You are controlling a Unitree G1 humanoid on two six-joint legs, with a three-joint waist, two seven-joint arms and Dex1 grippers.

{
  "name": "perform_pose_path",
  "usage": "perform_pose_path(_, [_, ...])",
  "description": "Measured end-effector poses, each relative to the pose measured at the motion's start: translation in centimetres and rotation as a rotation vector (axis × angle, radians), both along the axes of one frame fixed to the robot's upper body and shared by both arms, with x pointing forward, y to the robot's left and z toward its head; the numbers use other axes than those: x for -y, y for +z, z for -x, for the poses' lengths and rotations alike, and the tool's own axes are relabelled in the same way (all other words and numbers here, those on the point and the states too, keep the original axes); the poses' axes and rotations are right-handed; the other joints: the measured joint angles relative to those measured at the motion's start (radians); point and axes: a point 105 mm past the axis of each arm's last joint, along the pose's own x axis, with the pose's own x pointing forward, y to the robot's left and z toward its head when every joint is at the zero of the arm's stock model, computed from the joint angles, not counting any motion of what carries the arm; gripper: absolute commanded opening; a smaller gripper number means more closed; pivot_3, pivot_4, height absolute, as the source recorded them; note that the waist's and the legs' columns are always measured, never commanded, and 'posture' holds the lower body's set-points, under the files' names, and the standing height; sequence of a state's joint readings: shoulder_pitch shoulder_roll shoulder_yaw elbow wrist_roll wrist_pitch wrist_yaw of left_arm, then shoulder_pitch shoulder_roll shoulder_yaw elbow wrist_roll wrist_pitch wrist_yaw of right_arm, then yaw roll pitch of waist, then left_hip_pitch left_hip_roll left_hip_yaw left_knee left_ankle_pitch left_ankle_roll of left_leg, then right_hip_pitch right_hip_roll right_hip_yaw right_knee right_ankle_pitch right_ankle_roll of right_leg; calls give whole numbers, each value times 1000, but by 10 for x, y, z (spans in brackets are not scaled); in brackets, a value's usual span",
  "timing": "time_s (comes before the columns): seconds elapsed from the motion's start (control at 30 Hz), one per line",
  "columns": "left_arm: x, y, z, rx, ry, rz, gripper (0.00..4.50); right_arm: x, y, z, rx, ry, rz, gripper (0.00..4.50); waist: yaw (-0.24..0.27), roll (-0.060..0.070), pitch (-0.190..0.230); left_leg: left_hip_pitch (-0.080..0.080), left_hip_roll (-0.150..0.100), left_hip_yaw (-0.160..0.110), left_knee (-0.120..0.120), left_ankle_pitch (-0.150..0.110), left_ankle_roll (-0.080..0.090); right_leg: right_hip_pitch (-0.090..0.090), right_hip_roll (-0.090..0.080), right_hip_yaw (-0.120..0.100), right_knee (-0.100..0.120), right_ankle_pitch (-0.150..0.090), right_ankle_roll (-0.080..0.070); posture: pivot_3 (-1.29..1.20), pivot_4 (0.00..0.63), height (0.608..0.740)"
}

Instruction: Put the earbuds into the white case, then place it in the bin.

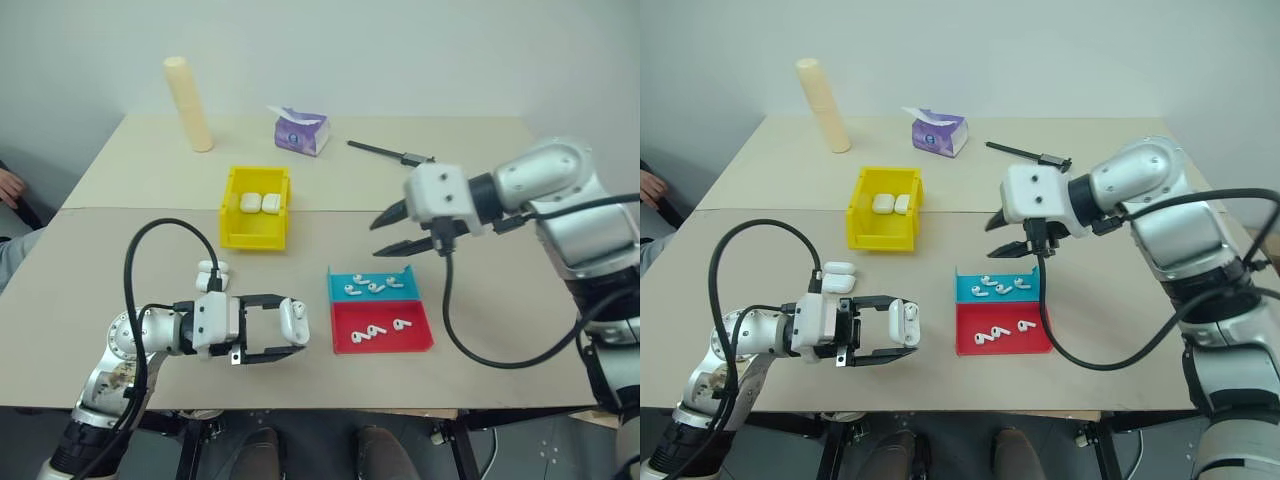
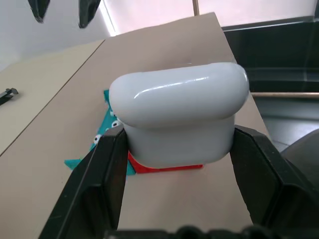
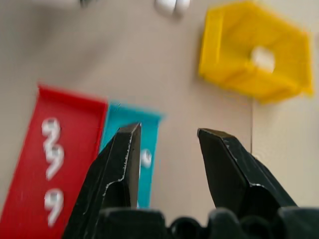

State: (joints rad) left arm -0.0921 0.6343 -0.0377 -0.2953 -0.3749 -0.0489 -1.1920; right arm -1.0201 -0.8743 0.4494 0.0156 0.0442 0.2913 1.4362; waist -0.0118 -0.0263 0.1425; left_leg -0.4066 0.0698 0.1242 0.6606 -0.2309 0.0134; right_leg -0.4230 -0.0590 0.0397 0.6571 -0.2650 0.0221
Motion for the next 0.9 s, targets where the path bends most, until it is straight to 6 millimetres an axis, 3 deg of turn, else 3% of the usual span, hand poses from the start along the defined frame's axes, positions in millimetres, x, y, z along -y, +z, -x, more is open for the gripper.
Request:
perform_pose_path(0.13, [6, -1, -2, 10, 30, 35, 2803, 8, -36, -13, -39, -8, 218, 2258, 0, 0, 0, -1, 0, 0, 0, 0, 0, -1, 0, 0, 0, 0, 0, 0, 150, 740])
perform_pose_path(0.23, [10, -3, -2, 10, 33, 43, 2803, 5, -48, -21, -54, -14, 266, 2258, -4, 0, 0, 0, 0, 1, 0, 0, 0, -1, 0, 1, 1, 0, 0, 0, 150, 740])
perform_pose_path(0.4, [11, -7, -2, 8, 48, 41, 2803, 2, -51, -29, -60, -23, 306, 2258, -3, 0, 0, 0, 0, 1, 0, 0, 0, 0, 0, 0, 1, 0, 0, 0, 150, 740])
perform_pose_path(0.9, [11, -8, 1, 20, 68, 42, 2803, 9, -86, -43, -110, -91, 402, 2258, -4, 0, 0, 0, 0, 1, 0, 0, 0, -1, 0, 1, 2, 0, 0, 0, 150, 740])
